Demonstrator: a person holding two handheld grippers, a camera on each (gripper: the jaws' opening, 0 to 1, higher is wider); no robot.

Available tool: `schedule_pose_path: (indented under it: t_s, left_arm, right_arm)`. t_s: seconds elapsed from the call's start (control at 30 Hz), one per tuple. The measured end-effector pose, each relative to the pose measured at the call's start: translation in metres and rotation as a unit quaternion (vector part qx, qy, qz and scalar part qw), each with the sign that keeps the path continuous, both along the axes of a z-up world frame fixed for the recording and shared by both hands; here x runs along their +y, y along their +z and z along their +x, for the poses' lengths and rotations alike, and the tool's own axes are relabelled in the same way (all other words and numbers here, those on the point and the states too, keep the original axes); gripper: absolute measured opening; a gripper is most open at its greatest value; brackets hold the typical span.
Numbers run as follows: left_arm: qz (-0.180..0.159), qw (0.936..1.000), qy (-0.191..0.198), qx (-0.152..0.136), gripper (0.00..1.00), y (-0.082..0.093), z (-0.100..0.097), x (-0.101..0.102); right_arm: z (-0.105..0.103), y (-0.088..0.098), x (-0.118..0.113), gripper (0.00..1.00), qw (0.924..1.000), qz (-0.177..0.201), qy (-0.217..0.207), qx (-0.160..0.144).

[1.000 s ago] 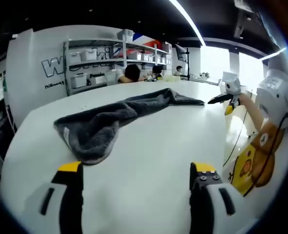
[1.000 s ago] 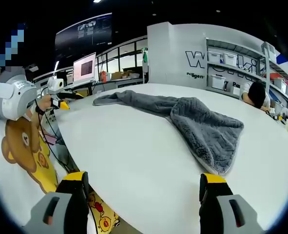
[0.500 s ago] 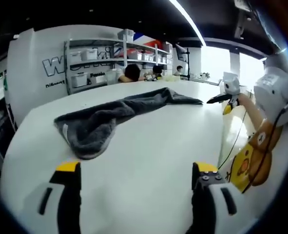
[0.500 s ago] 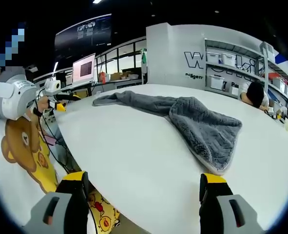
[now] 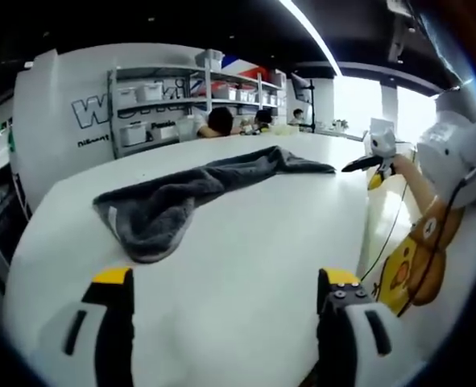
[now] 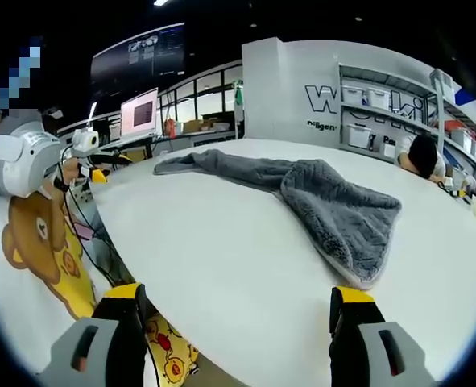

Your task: Fold the towel on the table until its edges align and the towel forms a compact rectangular stack.

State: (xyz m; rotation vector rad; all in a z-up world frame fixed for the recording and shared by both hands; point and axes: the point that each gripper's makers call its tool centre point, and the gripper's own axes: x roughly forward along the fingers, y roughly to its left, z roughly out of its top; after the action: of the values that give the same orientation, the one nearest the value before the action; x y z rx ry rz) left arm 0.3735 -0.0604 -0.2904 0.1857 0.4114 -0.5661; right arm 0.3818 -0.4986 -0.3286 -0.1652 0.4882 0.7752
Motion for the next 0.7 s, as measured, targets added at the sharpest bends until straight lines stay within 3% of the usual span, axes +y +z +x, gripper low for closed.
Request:
schedule_pose_path:
  t_s: [0.37, 0.7]
  left_arm:
    - [-0.006, 1.0000, -0.001, 0.004, 0.99, -0.001, -0.001, -0.001]
    - [-0.008, 1.0000, 0.004, 0.005, 0.99, -0.003, -0.001, 0.006]
  right_arm:
    - [0.010, 0.011, 0.022, 0.99, 0.9990, -0.023, 0.033, -0.017]
    - [0.033, 0.029, 0.041, 0.98, 0.9958, -0.051, 0.065, -0.039]
